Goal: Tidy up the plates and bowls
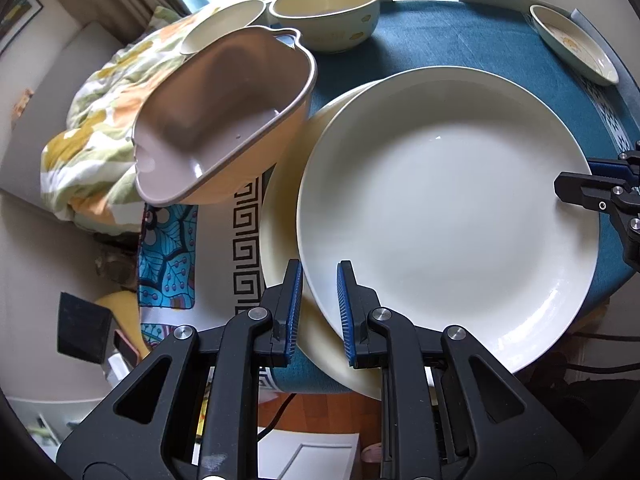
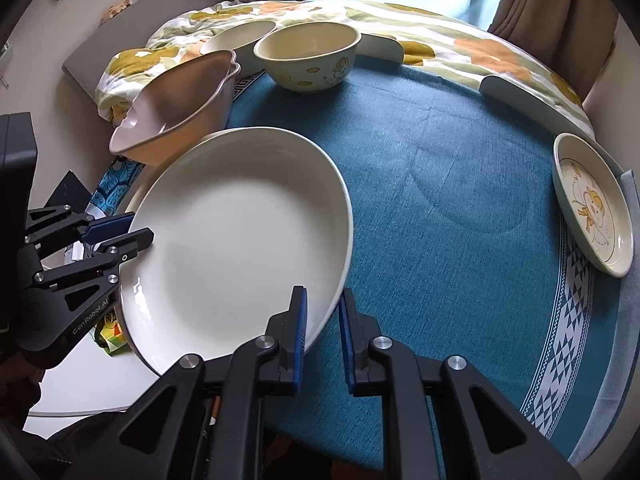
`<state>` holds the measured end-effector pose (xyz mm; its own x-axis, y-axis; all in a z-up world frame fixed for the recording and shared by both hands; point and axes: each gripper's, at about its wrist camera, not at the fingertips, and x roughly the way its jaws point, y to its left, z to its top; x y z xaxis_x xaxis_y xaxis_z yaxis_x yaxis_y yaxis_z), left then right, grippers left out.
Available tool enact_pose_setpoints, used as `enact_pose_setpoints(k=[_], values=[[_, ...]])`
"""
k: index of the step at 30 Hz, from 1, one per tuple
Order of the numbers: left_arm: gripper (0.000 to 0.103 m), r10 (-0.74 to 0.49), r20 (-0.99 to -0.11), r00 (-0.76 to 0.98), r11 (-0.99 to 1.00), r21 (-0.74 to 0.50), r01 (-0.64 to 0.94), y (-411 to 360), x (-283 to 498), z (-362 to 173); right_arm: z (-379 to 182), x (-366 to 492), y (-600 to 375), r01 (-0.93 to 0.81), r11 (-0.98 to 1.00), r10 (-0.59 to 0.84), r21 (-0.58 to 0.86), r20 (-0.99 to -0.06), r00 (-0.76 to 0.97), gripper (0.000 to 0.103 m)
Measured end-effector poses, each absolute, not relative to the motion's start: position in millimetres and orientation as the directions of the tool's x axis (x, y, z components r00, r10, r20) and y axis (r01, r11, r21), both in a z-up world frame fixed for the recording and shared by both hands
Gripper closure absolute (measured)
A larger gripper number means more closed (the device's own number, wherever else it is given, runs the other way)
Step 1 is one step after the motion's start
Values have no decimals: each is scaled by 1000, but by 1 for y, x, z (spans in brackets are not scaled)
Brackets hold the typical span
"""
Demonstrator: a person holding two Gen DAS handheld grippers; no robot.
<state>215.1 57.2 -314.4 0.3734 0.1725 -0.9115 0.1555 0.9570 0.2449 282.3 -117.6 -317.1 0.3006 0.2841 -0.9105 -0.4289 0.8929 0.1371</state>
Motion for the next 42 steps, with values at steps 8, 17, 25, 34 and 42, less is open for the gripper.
enact_pose_setpoints(k=[8, 17, 25, 34, 42], values=[[88, 221, -890, 398, 940, 303, 157, 54, 207, -310, -317, 280, -110, -463, 884, 241, 66, -913, 330, 89], [88, 235, -887, 397, 940, 311, 139, 58, 203, -309, -317, 280, -109, -461, 886, 224, 47, -914, 338, 89], [88, 207, -897, 391, 951, 279, 135, 63, 203, -301, -313, 281, -114, -438, 894, 262, 100, -908, 327, 89], [36, 128, -833, 539, 962, 237, 137, 52, 210, -222, -260, 278, -174, -280, 923, 366, 263, -823, 435, 65], [0, -154, -805, 573, 922, 91, 375, -21, 236, -176, -225, 250, -270, -26, 963, 235, 267, -794, 561, 0]])
